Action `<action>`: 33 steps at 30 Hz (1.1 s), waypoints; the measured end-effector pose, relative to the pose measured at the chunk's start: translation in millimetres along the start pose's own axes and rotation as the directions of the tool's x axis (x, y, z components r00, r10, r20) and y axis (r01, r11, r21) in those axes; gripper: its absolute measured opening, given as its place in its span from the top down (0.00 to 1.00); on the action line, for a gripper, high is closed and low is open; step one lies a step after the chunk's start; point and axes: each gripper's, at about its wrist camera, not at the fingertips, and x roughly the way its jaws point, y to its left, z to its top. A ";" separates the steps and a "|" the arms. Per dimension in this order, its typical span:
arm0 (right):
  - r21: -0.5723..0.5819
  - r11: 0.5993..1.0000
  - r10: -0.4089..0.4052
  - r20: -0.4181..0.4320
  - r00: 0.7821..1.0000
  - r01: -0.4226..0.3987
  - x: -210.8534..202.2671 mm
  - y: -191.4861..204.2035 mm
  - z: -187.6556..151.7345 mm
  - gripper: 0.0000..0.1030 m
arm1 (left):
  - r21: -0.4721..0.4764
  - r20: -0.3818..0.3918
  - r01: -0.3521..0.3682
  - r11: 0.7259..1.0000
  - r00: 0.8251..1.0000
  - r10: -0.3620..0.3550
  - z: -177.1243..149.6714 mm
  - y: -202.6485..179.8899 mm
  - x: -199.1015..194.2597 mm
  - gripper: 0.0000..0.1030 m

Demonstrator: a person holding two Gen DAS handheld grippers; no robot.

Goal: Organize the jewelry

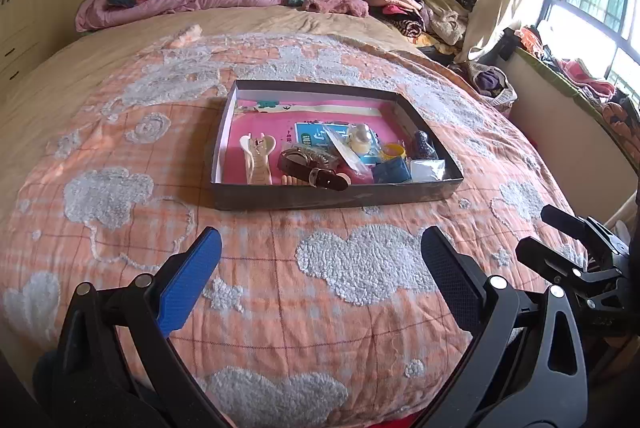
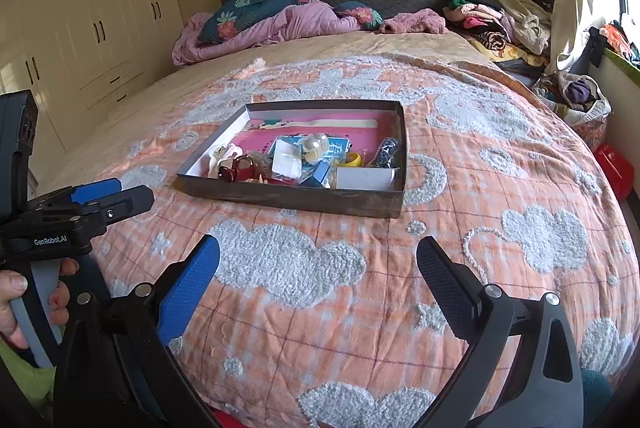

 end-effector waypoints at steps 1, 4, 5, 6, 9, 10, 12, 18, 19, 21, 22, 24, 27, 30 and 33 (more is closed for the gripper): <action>0.001 1.000 0.000 0.001 1.000 0.000 -0.1 -0.1 0.3 0.05 | -0.001 0.001 -0.001 1.000 1.000 0.001 -0.5 0.0 -0.4 0.09; -0.001 1.000 0.000 0.002 1.000 0.000 -0.7 0.6 0.0 0.05 | -0.001 0.000 -0.001 1.000 1.000 0.001 -0.6 -0.3 -0.4 0.09; -0.002 1.000 -0.001 0.002 1.000 0.001 -1.3 1.1 -0.2 0.05 | -0.001 0.002 -0.002 1.000 1.000 0.002 -0.7 0.2 -0.8 0.09; -0.002 1.000 -0.001 0.003 1.000 0.001 -1.9 1.4 -0.3 0.05 | -0.001 0.001 -0.002 1.000 1.000 0.002 -1.1 -0.1 -1.2 0.09; -0.004 1.000 -0.002 0.004 1.000 0.002 -3.3 2.2 -0.5 0.05 | -0.001 0.003 -0.002 1.000 1.000 0.002 -1.6 -0.6 -2.2 0.09; -0.005 1.000 -0.001 0.003 1.000 0.001 -3.2 2.2 -0.6 0.05 | -0.001 0.003 -0.002 1.000 1.000 0.002 -1.5 -0.5 -2.3 0.09; -0.007 1.000 -0.002 0.004 1.000 0.002 -3.4 2.4 -0.6 0.05 | -0.003 0.004 0.000 1.000 1.000 0.000 -1.8 -0.4 -2.4 0.09; -0.007 1.000 -0.002 0.006 1.000 0.002 -4.2 3.2 -0.5 0.05 | -0.003 0.004 -0.002 1.000 1.000 0.002 -2.4 0.3 -3.8 0.09; -0.007 1.000 -0.002 0.005 1.000 0.002 -4.2 3.3 -0.6 0.05 | -0.004 0.005 -0.002 1.000 1.000 0.002 -2.6 0.5 -4.4 0.09; -0.008 1.000 -0.002 0.007 1.000 0.003 -4.7 3.4 -0.5 0.05 | -0.005 0.006 -0.004 1.000 1.000 0.004 -2.7 0.2 -4.9 0.09; -0.007 1.000 -0.002 0.006 1.000 0.002 -4.3 3.4 -0.6 0.05 | -0.006 0.008 -0.004 1.000 1.000 0.004 -3.0 0.4 -6.3 0.09; -0.007 1.000 -0.003 0.006 1.000 0.003 -4.4 3.6 -0.7 0.05 | -0.007 0.009 -0.005 1.000 1.000 0.005 -2.8 1.5 -8.6 0.09; -0.008 1.000 -0.002 0.007 1.000 0.002 -4.8 3.9 -0.6 0.05 | -0.007 0.010 -0.002 1.000 1.000 0.002 -2.9 1.5 -9.1 0.09; -0.008 1.000 -0.003 0.007 1.000 0.003 -6.0 4.2 -0.4 0.05 | -0.007 0.009 -0.003 1.000 1.000 0.003 -2.8 1.7 -8.5 0.09; -0.009 1.000 -0.003 0.009 1.000 0.003 -7.0 4.5 0.1 0.05 | -0.006 0.008 -0.005 1.000 1.000 0.005 -3.0 1.7 -9.0 0.09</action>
